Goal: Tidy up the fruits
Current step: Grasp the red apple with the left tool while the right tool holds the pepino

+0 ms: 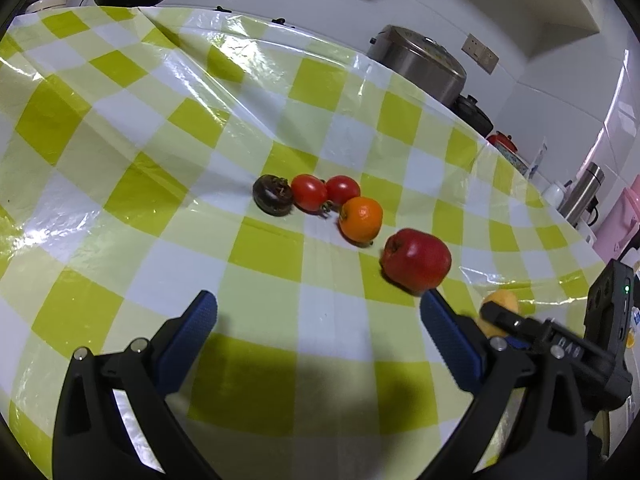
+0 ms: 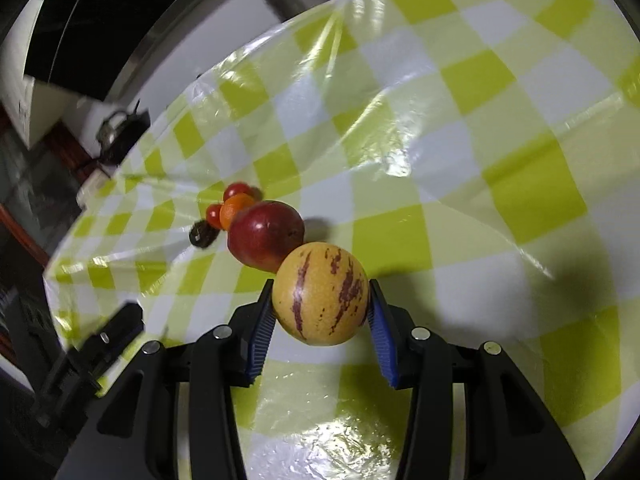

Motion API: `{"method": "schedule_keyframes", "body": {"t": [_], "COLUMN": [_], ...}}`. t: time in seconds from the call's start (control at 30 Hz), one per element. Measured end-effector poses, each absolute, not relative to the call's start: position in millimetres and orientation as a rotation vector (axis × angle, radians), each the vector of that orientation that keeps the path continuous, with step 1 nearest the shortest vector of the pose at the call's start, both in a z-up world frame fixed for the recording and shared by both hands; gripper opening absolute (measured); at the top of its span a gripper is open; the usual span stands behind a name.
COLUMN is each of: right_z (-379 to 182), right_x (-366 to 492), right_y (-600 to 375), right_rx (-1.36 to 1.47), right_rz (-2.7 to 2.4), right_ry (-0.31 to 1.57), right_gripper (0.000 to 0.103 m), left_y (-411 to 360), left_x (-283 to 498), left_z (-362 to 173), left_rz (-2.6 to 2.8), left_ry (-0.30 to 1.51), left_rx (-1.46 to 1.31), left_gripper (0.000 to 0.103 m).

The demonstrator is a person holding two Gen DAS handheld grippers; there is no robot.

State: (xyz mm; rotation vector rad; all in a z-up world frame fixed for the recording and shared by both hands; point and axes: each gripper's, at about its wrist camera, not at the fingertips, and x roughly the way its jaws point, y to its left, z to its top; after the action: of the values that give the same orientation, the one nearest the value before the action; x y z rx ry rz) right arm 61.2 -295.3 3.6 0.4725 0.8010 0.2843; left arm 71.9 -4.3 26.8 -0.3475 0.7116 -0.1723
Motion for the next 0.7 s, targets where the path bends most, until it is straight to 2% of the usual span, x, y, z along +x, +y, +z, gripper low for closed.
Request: {"method": "schedule_keyframes", "body": {"t": [0.27, 0.7], "right_z": [6, 3], "right_x": [56, 55], "right_y": [-319, -331], "right_rx": [0.555, 0.590], "right_rz": [0.204, 0.176], "right_ry": [0.724, 0.705], "right_gripper": [0.044, 0.044], "left_y": [-57, -157], "left_x": [82, 167], "left_z": [31, 23], "left_rz": [-0.275, -0.353], "left_ry": [0.762, 0.865], "left_rx": [-0.133, 0.063], "left_gripper": [0.102, 0.102]}}
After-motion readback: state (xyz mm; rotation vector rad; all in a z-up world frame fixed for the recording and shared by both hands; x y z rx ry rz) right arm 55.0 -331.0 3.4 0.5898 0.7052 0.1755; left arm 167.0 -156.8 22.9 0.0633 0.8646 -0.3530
